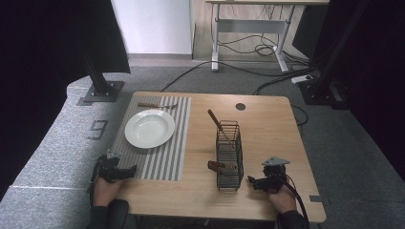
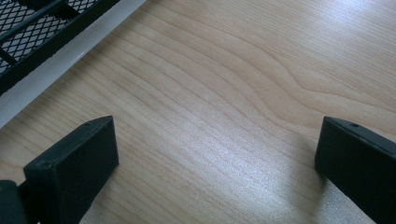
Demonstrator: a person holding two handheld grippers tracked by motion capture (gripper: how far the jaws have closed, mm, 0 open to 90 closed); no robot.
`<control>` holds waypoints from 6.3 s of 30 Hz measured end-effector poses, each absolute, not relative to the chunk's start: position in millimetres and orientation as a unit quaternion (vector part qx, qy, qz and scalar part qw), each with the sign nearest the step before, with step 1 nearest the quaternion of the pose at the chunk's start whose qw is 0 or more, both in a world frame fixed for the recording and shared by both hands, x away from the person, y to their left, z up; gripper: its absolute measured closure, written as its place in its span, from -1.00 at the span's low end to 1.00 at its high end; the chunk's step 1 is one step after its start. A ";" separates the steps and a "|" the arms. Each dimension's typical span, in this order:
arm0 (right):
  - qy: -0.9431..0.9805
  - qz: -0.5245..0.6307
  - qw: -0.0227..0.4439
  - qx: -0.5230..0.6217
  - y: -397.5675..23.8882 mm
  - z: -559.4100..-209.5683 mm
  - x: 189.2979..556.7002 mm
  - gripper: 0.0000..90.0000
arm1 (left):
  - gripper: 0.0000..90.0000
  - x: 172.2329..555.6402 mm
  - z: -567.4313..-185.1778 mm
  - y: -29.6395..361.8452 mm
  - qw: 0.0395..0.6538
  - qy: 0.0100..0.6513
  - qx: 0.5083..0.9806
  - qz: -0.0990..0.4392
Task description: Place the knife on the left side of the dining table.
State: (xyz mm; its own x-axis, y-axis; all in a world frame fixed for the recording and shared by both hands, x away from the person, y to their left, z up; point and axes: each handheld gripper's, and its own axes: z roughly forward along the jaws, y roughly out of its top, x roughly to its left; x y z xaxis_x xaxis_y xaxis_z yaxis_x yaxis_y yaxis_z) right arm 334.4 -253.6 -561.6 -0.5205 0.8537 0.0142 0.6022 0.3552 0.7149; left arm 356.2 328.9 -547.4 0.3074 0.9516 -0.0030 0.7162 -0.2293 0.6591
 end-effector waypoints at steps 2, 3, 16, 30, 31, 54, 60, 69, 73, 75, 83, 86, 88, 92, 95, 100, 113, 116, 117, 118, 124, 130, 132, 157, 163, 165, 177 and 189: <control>0.803 0.341 0.184 0.453 -253.5 -561.5 334.6 -1.00 | -1.00 356.4 -547.0 329.1 0.285 0.552 0.756 0.205; 0.803 0.341 0.184 0.453 -253.5 -561.5 334.7 -1.00 | -0.99 356.3 -546.7 329.2 0.285 0.553 0.755 0.205; 0.801 0.341 0.185 0.455 -252.0 -561.6 335.4 -1.00 | -0.96 354.4 -532.9 326.6 0.313 0.544 0.753 0.198; 0.801 0.340 0.186 0.456 -251.9 -561.5 335.6 -1.00 | -0.95 357.9 -513.9 310.4 0.328 0.520 0.764 0.198; 0.801 0.341 0.186 0.456 -251.8 -561.5 335.6 -1.00 | -0.95 358.6 -512.4 308.8 0.329 0.517 0.765 0.198; 0.799 0.340 0.187 0.460 -251.0 -561.5 335.7 -1.00 | -0.93 379.7 -480.2 262.7 0.340 0.478 0.787 0.192; 0.799 0.340 0.187 0.460 -250.9 -561.5 335.7 -1.00 | -0.93 385.2 -471.6 249.2 0.346 0.470 0.790 0.191; 0.799 0.340 0.187 0.460 -250.9 -561.5 335.7 -1.00 | -0.92 393.8 -459.5 227.4 0.355 0.456 0.794 0.186; 0.799 0.340 0.187 0.460 -250.9 -561.5 335.7 -1.00 | -0.89 397.2 -454.2 217.6 0.358 0.449 0.798 0.185; 0.799 0.340 0.187 0.460 -250.9 -561.5 335.7 -1.00 | -0.89 398.8 -450.9 211.6 0.358 0.443 0.801 0.185; 0.799 0.340 0.187 0.460 -250.9 -561.5 335.7 -1.00 | -0.81 405.3 -439.5 194.9 0.358 0.435 0.806 0.181; 0.799 0.340 0.187 0.460 -250.9 -561.5 335.7 -1.00 | -0.81 407.9 -434.9 187.3 0.360 0.432 0.807 0.180; 0.798 0.340 0.187 0.461 -250.8 -561.5 335.7 -1.00 | -0.81 408.9 -432.7 183.6 0.362 0.429 0.808 0.179; 0.798 0.340 0.186 0.461 -250.8 -561.4 335.7 -1.00 | -0.82 411.6 -426.7 170.0 0.363 0.420 0.812 0.180; 0.799 0.340 0.187 0.460 -250.9 -561.5 335.7 -1.00 | -0.84 413.5 -423.3 161.5 0.361 0.416 0.815 0.180; 0.798 0.340 0.187 0.461 -250.7 -561.5 335.7 -1.00 | -0.91 416.9 -417.1 146.9 0.364 0.408 0.818 0.179; 0.798 0.339 0.186 0.461 -250.8 -561.3 335.7 -1.00 | -1.00 430.7 -405.1 112.1 0.360 0.395 0.828 0.168; 0.798 0.340 0.186 0.461 -250.8 -561.3 335.7 -1.00 | -0.99 434.4 -402.4 104.0 0.357 0.390 0.832 0.169; 0.798 0.339 0.186 0.461 -250.8 -561.3 335.7 -1.00 | -0.99 435.7 -401.7 101.5 0.356 0.389 0.833 0.169; 0.798 0.340 0.186 0.461 -250.8 -561.3 335.7 -1.00 | -0.98 436.8 -400.8 99.0 0.355 0.388 0.833 0.169; 0.798 0.340 0.186 0.461 -250.8 -561.3 335.7 -1.00 | -0.88 441.4 -397.0 85.0 0.354 0.382 0.836 0.174; 0.798 0.340 0.186 0.461 -250.8 -561.3 335.7 -1.00 | -0.71 446.3 -391.7 71.4 0.358 0.377 0.836 0.175; 0.798 0.340 0.186 0.461 -250.8 -561.3 335.7 -1.00 | -0.69 448.8 -390.3 67.3 0.359 0.379 0.835 0.173; 0.798 0.340 0.186 0.461 -250.8 -561.3 335.7 -1.00 | -0.01 481.8 -394.3 49.4 0.409 0.437 0.798 0.071; 0.798 0.340 0.186 0.461 -250.8 -561.3 335.7 -1.00 | 0.34 485.2 -395.1 49.5 0.424 0.442 0.789 0.050; 0.798 0.340 0.186 0.461 -250.8 -561.3 335.7 -1.00 | 0.42 484.5 -395.0 49.1 0.423 0.439 0.791 0.052; 0.798 0.340 0.187 0.461 -250.9 -561.4 335.8 -1.00 | 0.63 480.0 -391.9 51.3 0.463 0.412 0.784 0.003; 0.798 0.339 0.187 0.461 -250.8 -561.3 335.7 -1.00 | 0.78 472.0 -379.6 49.3 0.490 0.389 0.780 -0.015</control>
